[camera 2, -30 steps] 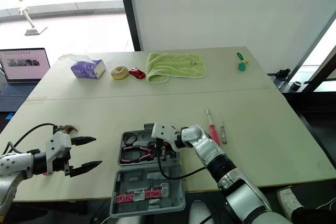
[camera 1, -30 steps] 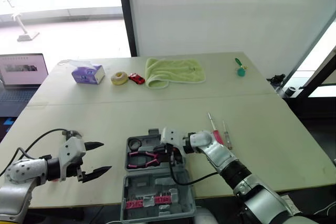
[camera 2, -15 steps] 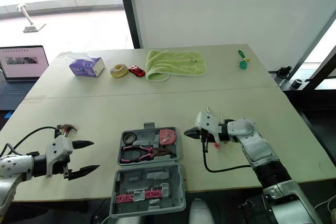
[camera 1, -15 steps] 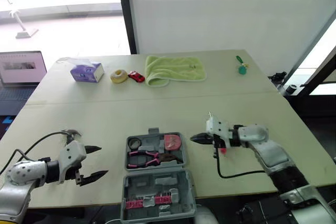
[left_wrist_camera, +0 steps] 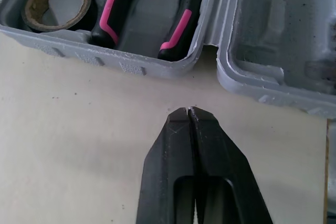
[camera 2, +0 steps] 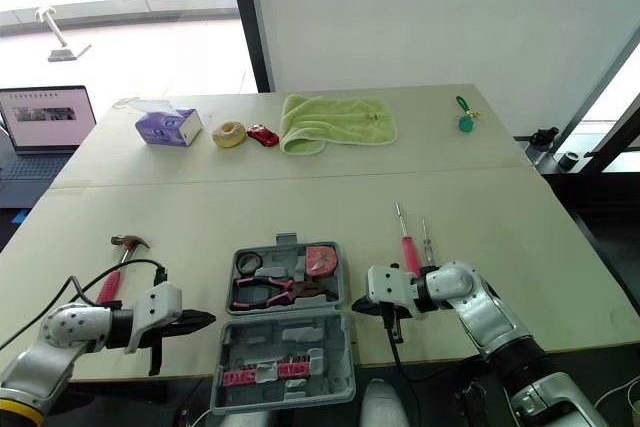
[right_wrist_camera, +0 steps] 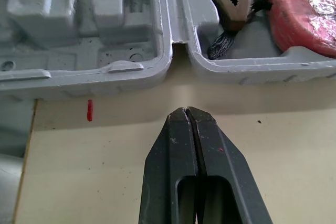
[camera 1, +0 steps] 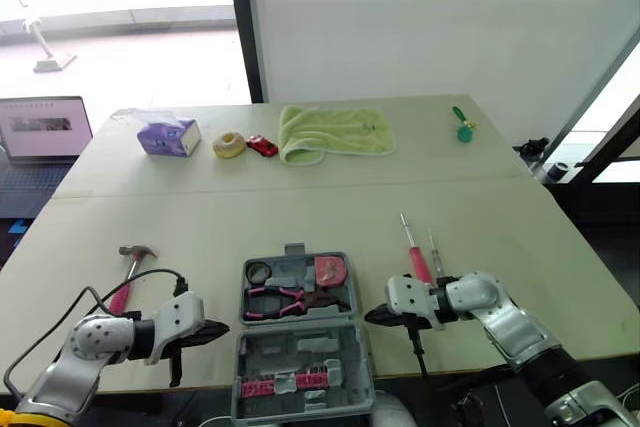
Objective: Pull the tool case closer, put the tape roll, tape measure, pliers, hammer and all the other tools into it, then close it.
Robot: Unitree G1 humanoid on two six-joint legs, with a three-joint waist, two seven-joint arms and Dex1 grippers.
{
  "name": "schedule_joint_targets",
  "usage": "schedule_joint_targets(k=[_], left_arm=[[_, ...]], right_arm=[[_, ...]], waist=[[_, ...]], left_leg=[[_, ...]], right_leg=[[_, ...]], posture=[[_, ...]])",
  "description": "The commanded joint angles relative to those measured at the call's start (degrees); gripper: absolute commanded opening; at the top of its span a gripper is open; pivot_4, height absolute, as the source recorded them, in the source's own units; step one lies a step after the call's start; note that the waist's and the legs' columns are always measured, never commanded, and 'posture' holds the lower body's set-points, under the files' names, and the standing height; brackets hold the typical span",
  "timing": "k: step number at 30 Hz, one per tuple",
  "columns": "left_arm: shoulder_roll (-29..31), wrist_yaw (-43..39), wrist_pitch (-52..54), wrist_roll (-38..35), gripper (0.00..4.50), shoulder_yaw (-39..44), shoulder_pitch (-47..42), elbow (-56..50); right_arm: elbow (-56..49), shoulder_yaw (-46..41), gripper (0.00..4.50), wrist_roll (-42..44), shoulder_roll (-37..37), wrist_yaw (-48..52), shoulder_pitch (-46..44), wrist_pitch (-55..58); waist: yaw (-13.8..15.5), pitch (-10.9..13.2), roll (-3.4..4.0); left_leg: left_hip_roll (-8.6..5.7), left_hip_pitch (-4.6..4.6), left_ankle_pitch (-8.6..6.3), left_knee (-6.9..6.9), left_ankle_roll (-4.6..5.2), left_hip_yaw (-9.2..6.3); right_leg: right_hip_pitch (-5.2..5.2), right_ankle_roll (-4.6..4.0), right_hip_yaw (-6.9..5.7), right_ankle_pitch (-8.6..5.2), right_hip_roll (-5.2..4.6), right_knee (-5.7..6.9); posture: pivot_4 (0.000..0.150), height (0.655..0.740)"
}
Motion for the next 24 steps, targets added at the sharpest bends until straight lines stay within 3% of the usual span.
schedule_joint_targets(k=[1, 9, 24], left_arm=[[-0.30, 0.25, 0.27, 0.40, 0.03, -1.23, -0.29, -0.37], [-0.60, 0.35, -0.82, 1.14, 0.03, -2.27, 0.54, 0.42], [-8.12, 6.32, 0.94, 2.55, 0.03, -4.52, -2.81, -0.70]], right_arm=[[-0.65, 0.05, 0.00, -0.38, 0.88, -0.64, 0.01, -1.28], [-0.75, 0.94, 0.00, -0.91, 2.62, -0.79, -0.80, -0.86], [1.62, 1.30, 0.00, -3.16, 4.60, -4.08, -1.85, -0.93]], waist=[[0.04, 0.00, 0.00], [0.08, 0.00, 0.00], [0.34, -0.03, 0.06]], left_leg=[[0.00, 0.00, 0.00, 0.00, 0.00, 0.00], [0.00, 0.00, 0.00, -0.01, 0.00, -0.01], [-0.04, 0.07, 0.00, 0.08, 0.00, -0.01]], right_leg=[[0.00, 0.00, 0.00, 0.00, 0.00, 0.00], [0.00, 0.00, -0.02, 0.00, 0.02, 0.01], [0.17, 0.00, -0.05, 0.00, 0.01, 0.01]], posture=[[0.150, 0.7400], [0.150, 0.7400], [0.150, 0.7400]])
